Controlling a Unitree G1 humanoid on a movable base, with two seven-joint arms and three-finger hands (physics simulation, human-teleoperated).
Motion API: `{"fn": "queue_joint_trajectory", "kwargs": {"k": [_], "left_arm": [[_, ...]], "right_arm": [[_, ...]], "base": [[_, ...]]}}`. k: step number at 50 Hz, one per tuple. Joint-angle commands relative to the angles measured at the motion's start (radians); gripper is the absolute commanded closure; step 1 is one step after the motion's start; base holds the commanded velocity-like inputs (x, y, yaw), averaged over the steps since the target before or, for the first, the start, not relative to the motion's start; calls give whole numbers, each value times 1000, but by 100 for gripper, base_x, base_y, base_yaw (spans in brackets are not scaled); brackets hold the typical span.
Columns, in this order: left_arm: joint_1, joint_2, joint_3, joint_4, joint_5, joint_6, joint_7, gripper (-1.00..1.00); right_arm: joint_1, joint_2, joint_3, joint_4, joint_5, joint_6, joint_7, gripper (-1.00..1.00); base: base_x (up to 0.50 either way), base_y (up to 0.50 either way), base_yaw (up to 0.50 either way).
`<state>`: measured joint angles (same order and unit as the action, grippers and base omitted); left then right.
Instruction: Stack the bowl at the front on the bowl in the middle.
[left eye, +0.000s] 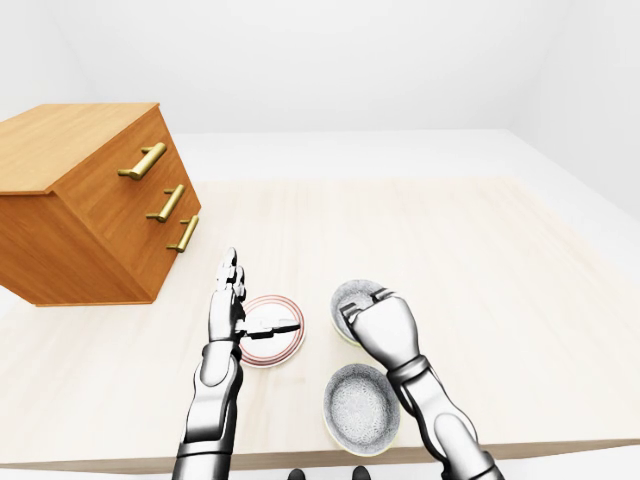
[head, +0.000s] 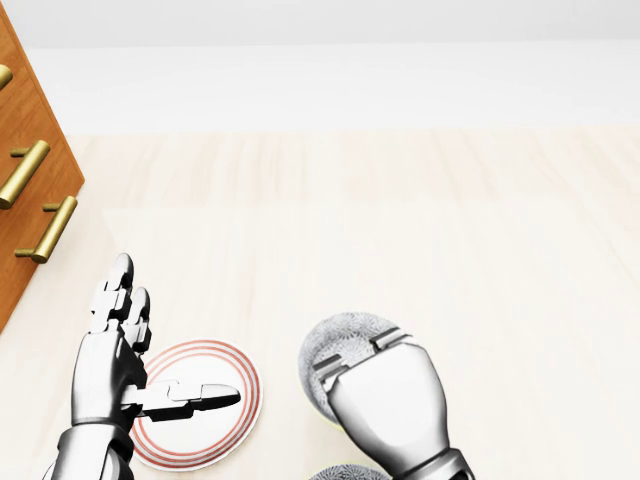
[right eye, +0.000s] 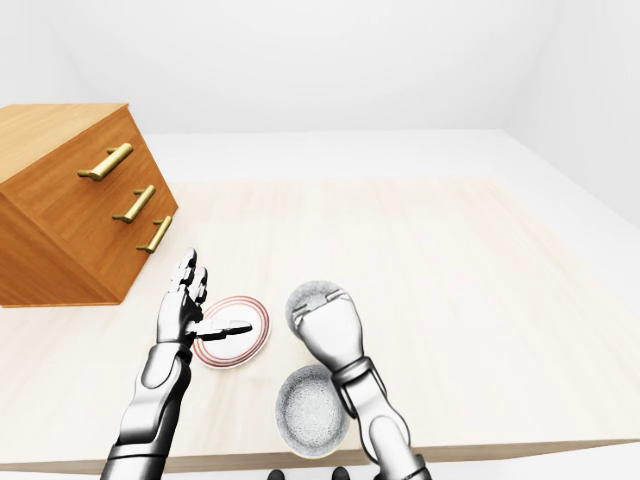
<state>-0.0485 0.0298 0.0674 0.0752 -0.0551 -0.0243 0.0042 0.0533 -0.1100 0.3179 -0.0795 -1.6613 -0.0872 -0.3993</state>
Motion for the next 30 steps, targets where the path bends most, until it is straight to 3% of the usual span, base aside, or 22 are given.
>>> {"fn": "queue_joint_trajectory", "kwargs": {"k": [1,18,30], "left_arm": [[0,0,0,0,0,1,0,-100],[1,0,0,-5,0,4,1,-100],[-6,1,2,14,-1,-7,1,-100]], "right_arm": [[-8,0,-7,10,64,0,-29,100],[-1,-2,-7,1,63,0,-28,100],[2,-5,-4,11,59,0,-38,100]], "base": [[0,0,0],[0,0,0],[0,0,0]]}}
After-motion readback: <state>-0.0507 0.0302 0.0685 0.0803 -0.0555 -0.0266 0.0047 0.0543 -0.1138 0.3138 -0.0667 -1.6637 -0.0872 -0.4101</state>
